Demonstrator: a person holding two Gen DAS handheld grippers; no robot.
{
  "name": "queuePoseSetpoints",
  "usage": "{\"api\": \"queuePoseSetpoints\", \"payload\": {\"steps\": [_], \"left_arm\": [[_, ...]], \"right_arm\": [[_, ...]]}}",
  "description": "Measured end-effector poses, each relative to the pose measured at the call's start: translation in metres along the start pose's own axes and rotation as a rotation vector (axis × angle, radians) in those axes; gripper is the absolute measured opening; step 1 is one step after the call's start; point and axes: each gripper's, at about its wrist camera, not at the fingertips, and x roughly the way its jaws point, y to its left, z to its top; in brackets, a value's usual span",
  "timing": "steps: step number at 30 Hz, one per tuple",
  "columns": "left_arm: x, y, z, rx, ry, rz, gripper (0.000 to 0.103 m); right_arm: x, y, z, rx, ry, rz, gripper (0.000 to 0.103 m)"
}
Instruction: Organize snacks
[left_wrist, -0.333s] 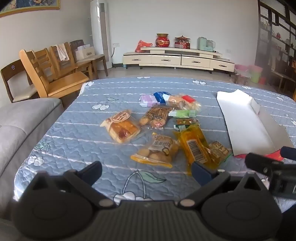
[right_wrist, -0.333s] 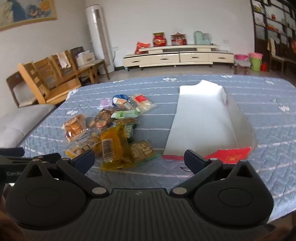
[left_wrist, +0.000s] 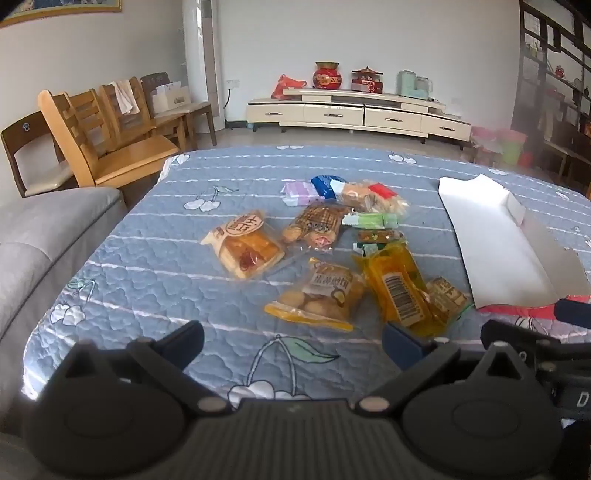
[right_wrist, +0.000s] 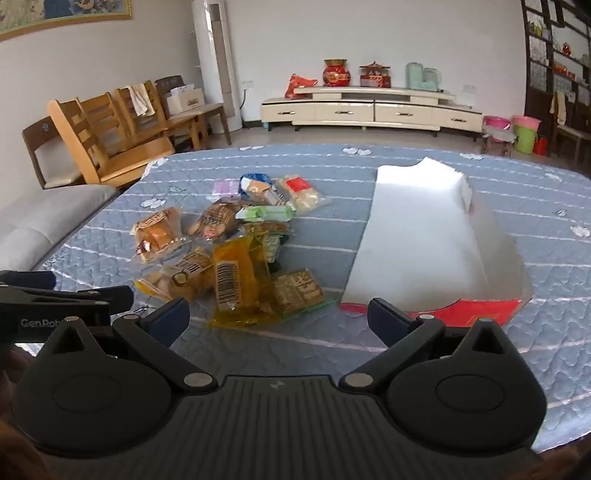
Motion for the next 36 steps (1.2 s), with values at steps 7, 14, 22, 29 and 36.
{"api": "queuePoseSetpoints", "payload": {"steps": [7, 14, 22, 29, 36], "left_arm": [[0.006, 0.001, -0.005, 0.024, 0.004, 0.027, 0.102], [0.012, 0.009, -0.010, -0.011, 0.025, 0.017, 0.102], [0.011, 0.010, -0.012, -0.001, 0.039, 0.021, 0.102], [0.009, 0.011, -0.012, -0.001, 0.040, 0.026, 0.102], [0.005, 0.008, -0.009, 0.014, 0.027, 0.024, 0.102]], "right_arm": [[-0.001, -0.008, 0.002, -0.002, 0.026, 0.014, 0.103], [0.003, -0.004, -0.001, -0.020, 0.051, 0.019, 0.103], [0.003, -0.004, -0.001, -0.042, 0.072, 0.016, 0.103], [-0.003, -0.002, -0.001, -0.038, 0.058, 0.040, 0.103], [0.000, 0.007, -0.003, -0.061, 0.058, 0.046, 0.103]]}}
